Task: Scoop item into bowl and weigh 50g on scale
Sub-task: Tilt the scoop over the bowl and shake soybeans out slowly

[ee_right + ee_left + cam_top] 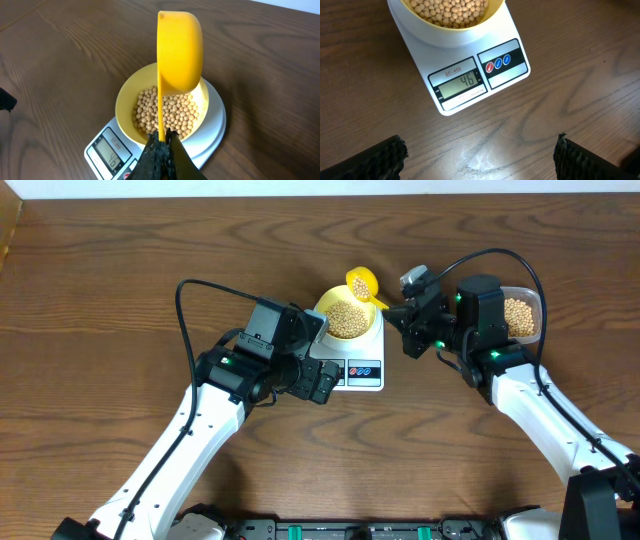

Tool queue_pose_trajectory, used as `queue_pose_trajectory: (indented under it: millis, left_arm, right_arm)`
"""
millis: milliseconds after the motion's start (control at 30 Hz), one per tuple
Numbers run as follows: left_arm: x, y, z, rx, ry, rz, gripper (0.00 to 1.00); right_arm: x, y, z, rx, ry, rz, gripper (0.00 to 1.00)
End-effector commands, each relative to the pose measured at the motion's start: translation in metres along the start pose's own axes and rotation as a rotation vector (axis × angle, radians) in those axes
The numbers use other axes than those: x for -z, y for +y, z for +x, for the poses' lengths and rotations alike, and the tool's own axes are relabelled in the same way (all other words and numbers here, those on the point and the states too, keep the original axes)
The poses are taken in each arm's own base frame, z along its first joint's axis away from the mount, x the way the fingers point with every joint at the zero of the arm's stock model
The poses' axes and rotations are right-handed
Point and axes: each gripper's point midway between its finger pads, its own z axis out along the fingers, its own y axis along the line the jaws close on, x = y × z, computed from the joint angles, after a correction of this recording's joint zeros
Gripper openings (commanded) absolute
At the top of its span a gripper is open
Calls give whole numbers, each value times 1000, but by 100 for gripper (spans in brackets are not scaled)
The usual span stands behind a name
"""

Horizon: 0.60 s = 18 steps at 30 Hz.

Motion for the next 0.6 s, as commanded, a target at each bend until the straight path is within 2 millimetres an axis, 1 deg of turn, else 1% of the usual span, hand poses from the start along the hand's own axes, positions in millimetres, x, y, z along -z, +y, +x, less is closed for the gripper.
queue_pose_trajectory:
  millis: [0, 400, 500, 567]
  left_arm:
    - [-1, -2, 1, -17, 5, 12, 96]
    - [-1, -2, 1, -17, 5, 12, 96]
    - [-1, -2, 1, -17, 5, 12, 96]
    - [-1, -2, 1, -17, 5, 12, 96]
  right_arm:
    - [-2, 2, -1, 9, -2, -7, 1]
    - [-3, 6, 0, 6, 2, -21, 1]
    - [-3, 5, -4, 11, -12, -18, 1]
    - [-3, 5, -5, -24, -17, -19, 1]
